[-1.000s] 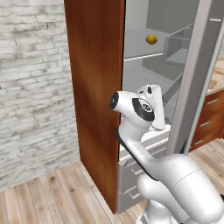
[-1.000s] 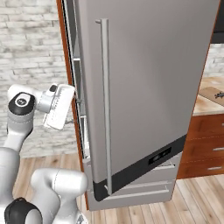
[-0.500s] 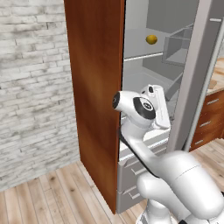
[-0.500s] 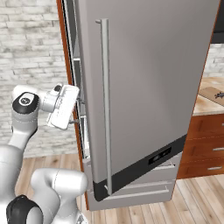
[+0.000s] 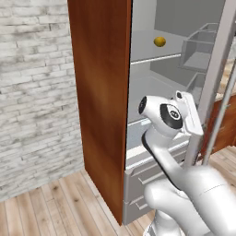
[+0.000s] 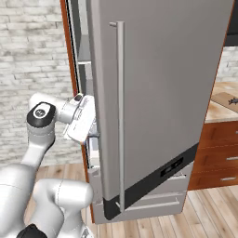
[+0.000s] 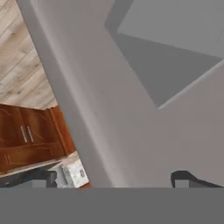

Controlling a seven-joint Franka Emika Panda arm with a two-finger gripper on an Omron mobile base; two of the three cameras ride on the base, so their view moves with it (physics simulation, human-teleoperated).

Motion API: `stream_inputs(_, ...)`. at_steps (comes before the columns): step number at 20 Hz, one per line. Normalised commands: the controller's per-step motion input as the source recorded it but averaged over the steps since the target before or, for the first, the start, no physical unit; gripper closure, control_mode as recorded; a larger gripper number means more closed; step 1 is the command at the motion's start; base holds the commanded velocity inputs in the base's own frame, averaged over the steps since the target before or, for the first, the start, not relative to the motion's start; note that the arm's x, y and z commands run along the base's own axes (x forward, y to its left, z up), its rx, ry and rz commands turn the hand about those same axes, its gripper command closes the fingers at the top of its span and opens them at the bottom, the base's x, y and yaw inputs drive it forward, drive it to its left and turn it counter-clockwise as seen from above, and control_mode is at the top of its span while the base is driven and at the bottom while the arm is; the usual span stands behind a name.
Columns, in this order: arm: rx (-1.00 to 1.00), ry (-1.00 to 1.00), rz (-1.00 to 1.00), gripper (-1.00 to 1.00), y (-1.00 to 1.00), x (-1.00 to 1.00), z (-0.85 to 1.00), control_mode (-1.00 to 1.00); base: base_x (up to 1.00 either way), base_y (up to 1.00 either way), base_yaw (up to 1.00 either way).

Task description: Retrieve a lemon from the fridge and place it on the cutting board with the fish.

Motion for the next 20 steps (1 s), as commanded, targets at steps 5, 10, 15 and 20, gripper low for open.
stream_inputs(5,-0.03,0.13,-0.10,-1.00,-0.90,-0.58,0.00,-1.00,0.00,0.00,0.00)
stream_inputs(10,0.00,0.18,-0.21,-1.00,-1.00,-0.69,0.00,-1.00,0.00,0.00,0.00)
stream_inputs(15,0.00,0.21,-0.22,-1.00,-1.00,-0.56,0.00,-1.00,0.00,0.00,0.00)
stream_inputs(20,0.00,0.27,-0.07,-1.00,-1.00,0.09,-0.02,-1.00,0.00,0.00,0.00)
